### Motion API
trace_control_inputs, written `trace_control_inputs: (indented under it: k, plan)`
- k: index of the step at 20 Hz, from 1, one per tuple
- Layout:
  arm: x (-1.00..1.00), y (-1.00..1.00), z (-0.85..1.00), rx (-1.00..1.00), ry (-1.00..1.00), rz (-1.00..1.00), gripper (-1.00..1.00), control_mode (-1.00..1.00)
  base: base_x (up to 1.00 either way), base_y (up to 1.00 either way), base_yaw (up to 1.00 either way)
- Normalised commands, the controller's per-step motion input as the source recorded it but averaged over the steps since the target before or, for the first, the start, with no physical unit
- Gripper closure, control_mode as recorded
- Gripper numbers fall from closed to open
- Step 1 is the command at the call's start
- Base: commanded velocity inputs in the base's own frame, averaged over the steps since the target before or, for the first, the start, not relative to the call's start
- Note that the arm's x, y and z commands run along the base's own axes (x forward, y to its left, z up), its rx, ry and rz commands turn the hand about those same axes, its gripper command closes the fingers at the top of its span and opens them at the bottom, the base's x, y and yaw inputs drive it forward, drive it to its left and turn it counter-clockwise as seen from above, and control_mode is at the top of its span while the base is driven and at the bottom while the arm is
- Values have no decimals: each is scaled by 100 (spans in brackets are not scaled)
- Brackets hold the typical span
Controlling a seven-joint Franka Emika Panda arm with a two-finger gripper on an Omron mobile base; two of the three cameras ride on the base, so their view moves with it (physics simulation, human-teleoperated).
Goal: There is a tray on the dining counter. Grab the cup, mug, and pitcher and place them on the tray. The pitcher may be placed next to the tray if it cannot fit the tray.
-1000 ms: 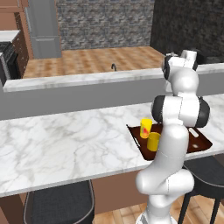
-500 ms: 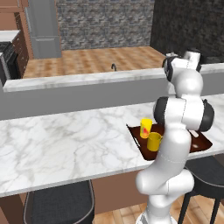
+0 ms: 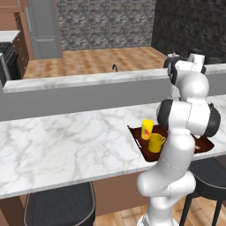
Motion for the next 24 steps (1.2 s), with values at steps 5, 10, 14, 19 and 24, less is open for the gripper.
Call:
trace_control_inputs:
  k: [5, 10, 14, 19, 24]
  plan:
    - [-19, 0, -1, 0, 0, 0, 100, -100, 0, 0, 0]
    - [-19, 0, -3, 0, 0, 0, 100, -100, 0, 0, 0]
    - [-23, 0, -5, 0, 0, 0, 100, -100, 0, 0, 0]
    - [-35, 0, -5, 0, 0, 0, 100, -100, 0, 0, 0]
    - [-24, 0, -4, 0, 0, 0, 100, -100, 0, 0, 0]
